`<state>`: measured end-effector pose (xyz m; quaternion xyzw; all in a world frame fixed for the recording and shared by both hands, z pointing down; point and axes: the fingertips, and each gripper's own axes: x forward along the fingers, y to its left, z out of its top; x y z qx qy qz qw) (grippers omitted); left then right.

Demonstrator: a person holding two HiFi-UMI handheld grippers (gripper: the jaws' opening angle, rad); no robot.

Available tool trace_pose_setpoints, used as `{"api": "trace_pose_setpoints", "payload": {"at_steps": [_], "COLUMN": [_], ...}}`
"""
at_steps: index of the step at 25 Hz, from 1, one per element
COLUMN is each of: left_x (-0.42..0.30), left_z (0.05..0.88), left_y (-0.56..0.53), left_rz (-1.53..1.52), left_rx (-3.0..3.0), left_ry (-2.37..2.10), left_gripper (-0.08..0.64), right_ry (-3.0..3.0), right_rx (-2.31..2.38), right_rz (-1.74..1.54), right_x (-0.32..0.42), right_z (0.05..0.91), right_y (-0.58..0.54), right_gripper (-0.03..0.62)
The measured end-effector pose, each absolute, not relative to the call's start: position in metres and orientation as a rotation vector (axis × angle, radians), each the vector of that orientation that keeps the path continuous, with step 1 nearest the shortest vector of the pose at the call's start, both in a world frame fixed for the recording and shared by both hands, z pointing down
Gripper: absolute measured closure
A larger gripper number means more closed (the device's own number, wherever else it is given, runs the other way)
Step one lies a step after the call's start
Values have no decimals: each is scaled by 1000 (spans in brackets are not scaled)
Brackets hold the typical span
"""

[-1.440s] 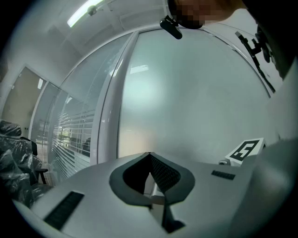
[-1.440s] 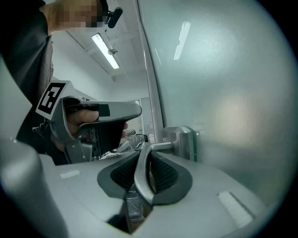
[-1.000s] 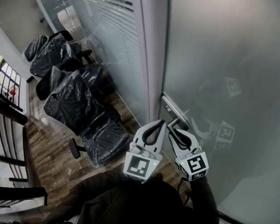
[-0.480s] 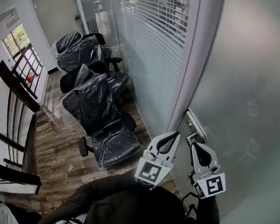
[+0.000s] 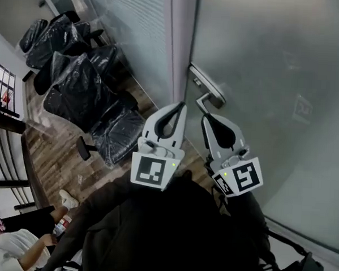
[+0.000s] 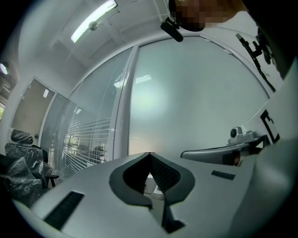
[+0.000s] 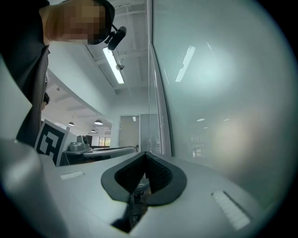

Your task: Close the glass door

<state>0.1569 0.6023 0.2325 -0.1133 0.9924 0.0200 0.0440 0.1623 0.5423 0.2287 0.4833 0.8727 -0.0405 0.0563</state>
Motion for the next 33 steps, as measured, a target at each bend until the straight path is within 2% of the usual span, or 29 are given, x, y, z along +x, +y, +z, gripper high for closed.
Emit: {"api": "trace_pose_setpoints", "payload": {"at_steps": [6,33], "left_x": [149,148], "left_z": [241,251], "left_y": [584,566], "left_rz": [-30,-80], "left_rx": [-403,-508], "left_ry": [2996,3030], "left_gripper": [563,563], "right_ry": [2717,2711], "right_rx": [1410,1369], "right_rz": [-188,-174], "right_x": [156,159], "right_z": [247,238], "right_y": [525,515], "right_gripper": [591,592]}}
